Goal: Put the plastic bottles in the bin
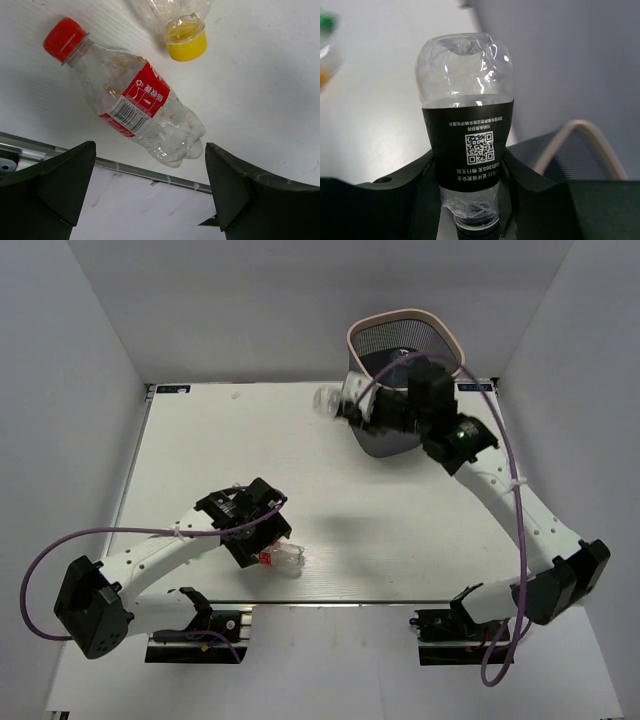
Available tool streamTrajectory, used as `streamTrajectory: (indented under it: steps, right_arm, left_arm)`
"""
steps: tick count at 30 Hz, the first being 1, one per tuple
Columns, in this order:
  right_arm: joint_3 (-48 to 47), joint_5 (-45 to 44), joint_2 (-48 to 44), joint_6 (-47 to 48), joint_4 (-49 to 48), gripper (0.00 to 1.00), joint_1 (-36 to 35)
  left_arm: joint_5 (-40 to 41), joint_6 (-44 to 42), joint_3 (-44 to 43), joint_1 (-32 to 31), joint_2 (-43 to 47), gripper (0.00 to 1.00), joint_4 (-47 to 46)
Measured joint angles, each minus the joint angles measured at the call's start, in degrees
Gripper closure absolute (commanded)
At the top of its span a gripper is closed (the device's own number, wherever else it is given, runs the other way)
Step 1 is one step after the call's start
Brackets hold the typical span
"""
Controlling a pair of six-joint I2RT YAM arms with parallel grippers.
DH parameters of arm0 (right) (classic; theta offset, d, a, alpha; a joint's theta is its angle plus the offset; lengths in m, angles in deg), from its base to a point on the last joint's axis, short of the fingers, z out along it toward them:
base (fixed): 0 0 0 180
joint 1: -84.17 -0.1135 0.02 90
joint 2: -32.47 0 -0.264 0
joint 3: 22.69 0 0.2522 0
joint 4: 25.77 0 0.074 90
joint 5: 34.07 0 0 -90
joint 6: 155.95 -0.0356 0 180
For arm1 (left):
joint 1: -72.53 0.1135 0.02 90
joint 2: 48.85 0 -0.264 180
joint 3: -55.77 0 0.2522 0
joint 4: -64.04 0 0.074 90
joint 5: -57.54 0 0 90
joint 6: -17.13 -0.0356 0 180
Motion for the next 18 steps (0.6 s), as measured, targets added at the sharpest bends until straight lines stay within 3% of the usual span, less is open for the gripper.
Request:
streamTrajectory:
  steps: [7,10,11,14,18]
  right_arm:
    - [-27.1,-13.5,16.8,-15.2,-8.0,0.92,8.2]
    - [-41.0,-16.5,28.0,-18.7,-4.4,0.22,12.7]
    - [-44.2,-17.0,31.1,-19.8,-2.9,0.10,14.0]
    - [-44.9,-17.8,35.5,-21.2,1.0,0.10,17.2]
    - [-33.8,-15.7,32.9,-23.5,1.8,0.10,19.5]
  left_arm:
    - [-0.2,0.0,0.0,0.0,-1.0,0.00,-1.7]
    - [-0.2,0.0,0.4,0.0,-1.2,0.00,-2.5]
    - [-0.2,0.1,0.7,0.0,-1.2,0.00,-3.0]
    - [-0.3,0.0,2.1,0.0,-1.8,0.00,-3.8]
    - [-0.4,0.2,3.3,0.0,-4.2,0.00,-5.1]
